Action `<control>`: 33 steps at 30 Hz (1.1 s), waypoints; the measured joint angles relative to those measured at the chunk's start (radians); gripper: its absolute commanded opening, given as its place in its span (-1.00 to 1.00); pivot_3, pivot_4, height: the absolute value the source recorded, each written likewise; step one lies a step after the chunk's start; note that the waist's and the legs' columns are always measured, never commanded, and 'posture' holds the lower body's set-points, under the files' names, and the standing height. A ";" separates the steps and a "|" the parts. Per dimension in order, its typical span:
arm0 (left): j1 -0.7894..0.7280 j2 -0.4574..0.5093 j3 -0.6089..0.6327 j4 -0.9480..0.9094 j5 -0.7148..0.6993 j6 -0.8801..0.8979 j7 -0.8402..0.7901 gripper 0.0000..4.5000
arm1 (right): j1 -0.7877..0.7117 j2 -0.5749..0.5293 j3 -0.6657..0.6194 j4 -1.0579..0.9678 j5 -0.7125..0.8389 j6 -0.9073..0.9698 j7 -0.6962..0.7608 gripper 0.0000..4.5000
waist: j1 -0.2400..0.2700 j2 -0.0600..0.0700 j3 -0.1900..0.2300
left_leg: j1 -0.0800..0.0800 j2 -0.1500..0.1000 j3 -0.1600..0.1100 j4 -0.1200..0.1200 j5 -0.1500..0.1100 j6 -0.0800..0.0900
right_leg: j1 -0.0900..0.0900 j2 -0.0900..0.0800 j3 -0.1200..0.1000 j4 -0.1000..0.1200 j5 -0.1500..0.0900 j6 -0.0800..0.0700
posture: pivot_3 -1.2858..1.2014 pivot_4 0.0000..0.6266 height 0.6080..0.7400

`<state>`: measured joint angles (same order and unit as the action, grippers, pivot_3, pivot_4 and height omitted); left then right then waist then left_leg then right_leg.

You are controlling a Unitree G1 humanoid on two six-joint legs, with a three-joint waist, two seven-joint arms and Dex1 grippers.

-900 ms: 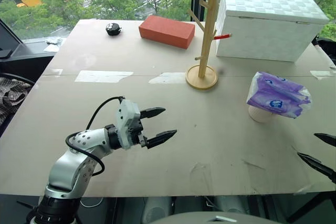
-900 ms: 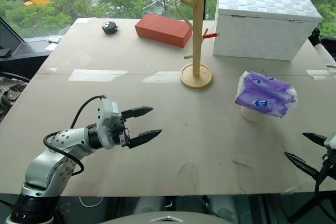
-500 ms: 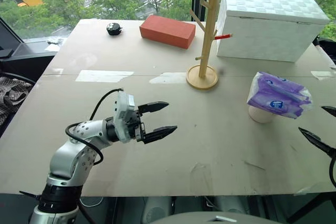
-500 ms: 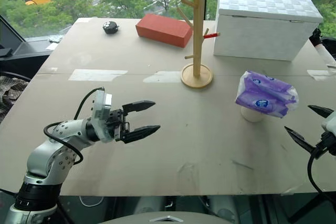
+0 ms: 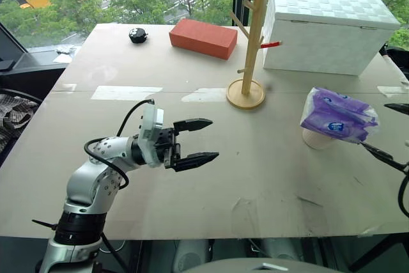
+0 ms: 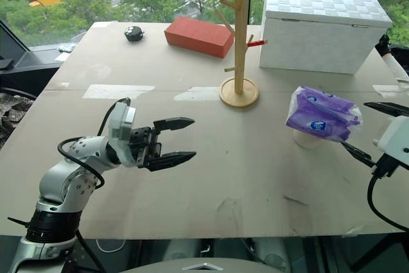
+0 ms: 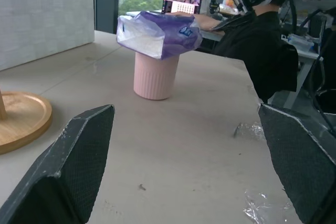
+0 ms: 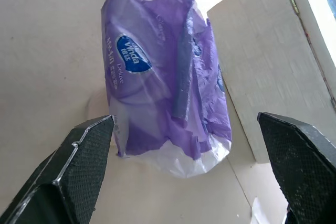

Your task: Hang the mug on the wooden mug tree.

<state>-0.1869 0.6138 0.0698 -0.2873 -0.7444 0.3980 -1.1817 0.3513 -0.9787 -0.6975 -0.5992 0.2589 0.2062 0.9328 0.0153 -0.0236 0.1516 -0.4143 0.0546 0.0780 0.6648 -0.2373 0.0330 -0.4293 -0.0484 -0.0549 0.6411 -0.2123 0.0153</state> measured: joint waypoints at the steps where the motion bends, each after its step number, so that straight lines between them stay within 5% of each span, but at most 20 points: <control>1: 0.003 -0.003 0.000 -0.003 -0.006 0.001 0.000 1.00 | -0.022 -0.001 0.038 0.011 -0.017 -0.012 -0.002 0.97 | 0.000 0.000 0.000 | 0.000 0.000 0.000 0.000 0.000 0.000 | 0.000 0.000 0.000 0.000 0.000 0.000 | 0.03 -0.52 1.00; 10: 0.049 -0.013 0.003 -0.050 -0.006 0.001 0.017 1.00 | -0.187 -0.034 0.254 0.171 -0.132 -0.087 -0.008 0.97 | -0.001 0.000 0.000 | 0.000 0.000 0.000 0.001 0.000 0.000 | 0.000 0.000 0.000 0.000 0.000 0.000 | 0.03 -0.52 1.00; 14: 0.079 -0.019 0.008 -0.087 -0.008 0.002 0.052 1.00 | -0.227 -0.039 0.288 0.224 -0.130 -0.088 0.013 0.25 | 0.000 0.000 0.000 | 0.000 0.000 0.000 0.001 0.000 0.000 | 0.000 0.000 0.000 0.000 0.000 0.000 | 0.03 -0.52 1.00; 18: 0.084 -0.031 0.008 -0.103 -0.010 0.002 0.079 1.00 | -0.249 -0.039 0.292 0.228 -0.101 -0.075 0.041 -0.73 | 0.000 0.000 0.000 | 0.000 0.000 0.000 0.001 0.000 0.000 | 0.000 0.000 0.000 0.000 0.000 0.000 | 0.03 -0.52 1.00; 20: 0.084 -0.031 0.008 -0.105 -0.011 0.002 0.088 1.00 | -0.249 -0.039 0.291 0.227 -0.091 -0.063 0.047 -0.97 | 0.000 0.000 0.000 | 0.000 0.000 0.000 0.001 0.000 0.000 | 0.000 0.000 0.000 0.001 0.000 0.000 | 0.03 -0.52 1.00; 28: 0.068 -0.036 0.009 -0.105 -0.023 0.002 0.095 1.00 | -0.262 -0.023 0.093 0.257 -0.022 0.080 -0.014 -0.99 | 0.001 0.000 0.000 | 0.000 0.000 0.000 0.002 0.000 0.000 | 0.000 0.000 0.000 0.000 0.000 0.000 | 0.03 -0.52 1.00; 33: 0.058 -0.044 0.003 -0.105 -0.035 0.008 0.096 1.00 | -0.309 -0.032 0.143 0.458 -0.140 0.099 -0.138 -0.99 | -0.001 0.000 0.000 | 0.001 -0.001 0.001 0.002 0.000 0.000 | 0.001 0.000 0.001 0.001 0.000 0.000 | 0.03 -0.52 1.00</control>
<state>-0.1292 0.5701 0.0725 -0.3921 -0.7791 0.4060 -1.0853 0.0420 -1.0108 -0.5542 -0.1409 0.1188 0.3049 0.7949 0.0139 -0.0234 0.1515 -0.4136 0.0541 0.0790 0.6672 -0.2373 0.0333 -0.4288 -0.0480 -0.0540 0.6425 -0.2121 0.0153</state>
